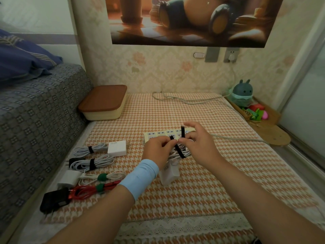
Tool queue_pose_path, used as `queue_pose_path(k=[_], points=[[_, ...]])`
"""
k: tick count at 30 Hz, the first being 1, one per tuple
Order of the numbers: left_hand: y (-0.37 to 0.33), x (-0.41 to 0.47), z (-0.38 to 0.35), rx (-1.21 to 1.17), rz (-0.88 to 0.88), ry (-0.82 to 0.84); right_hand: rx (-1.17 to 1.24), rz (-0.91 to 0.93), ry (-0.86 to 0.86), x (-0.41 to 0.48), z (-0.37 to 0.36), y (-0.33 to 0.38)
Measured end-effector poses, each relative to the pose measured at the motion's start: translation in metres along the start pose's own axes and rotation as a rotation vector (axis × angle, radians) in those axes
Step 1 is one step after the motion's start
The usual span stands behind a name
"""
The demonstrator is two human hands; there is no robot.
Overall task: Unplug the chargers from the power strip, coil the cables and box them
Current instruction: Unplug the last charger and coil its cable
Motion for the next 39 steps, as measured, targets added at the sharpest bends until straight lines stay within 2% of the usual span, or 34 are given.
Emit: queue_pose_path(k=[3,7,13,16,18,20,26,31,33,39], points=[[-0.001,-0.001,-0.006,0.001,0.005,0.031,0.099,-0.043,-0.055,-0.002,0.005,-0.004],[0.009,-0.004,-0.017,-0.119,0.093,0.087,0.036,0.028,-0.118,-0.005,0.009,0.003],[0.004,-0.006,-0.027,-0.087,0.113,0.127,-0.272,0.198,-0.210,0.000,0.020,0.012],[0.008,-0.004,-0.030,-0.097,0.173,0.104,-0.426,0.379,-0.247,-0.005,0.026,0.034],[0.013,-0.002,-0.024,-0.106,0.216,0.042,-0.526,0.508,-0.206,-0.012,0.018,0.051],[0.017,-0.001,-0.016,-0.126,0.233,-0.031,-0.562,0.544,-0.127,-0.016,0.007,0.056],[0.016,0.001,0.007,-0.220,0.199,-0.173,-0.372,0.284,-0.025,-0.010,0.001,0.047],[0.008,0.002,0.015,-0.193,0.105,-0.233,0.121,-0.064,0.136,-0.010,-0.001,0.021],[0.002,0.001,0.015,-0.179,0.058,-0.243,0.246,-0.153,0.133,-0.011,-0.001,0.015],[-0.012,-0.002,0.013,-0.089,-0.063,-0.259,0.399,-0.381,0.091,-0.014,-0.006,-0.002]])
Point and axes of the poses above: each hand's wrist, its own x-axis towards the middle knuckle, its own z-axis out of the back of the hand, y = z × x, the point moved 10 cm from there along x, towards the middle knuckle, and after that the axes turned 14 degrees about -x, right-handed, at the moved point
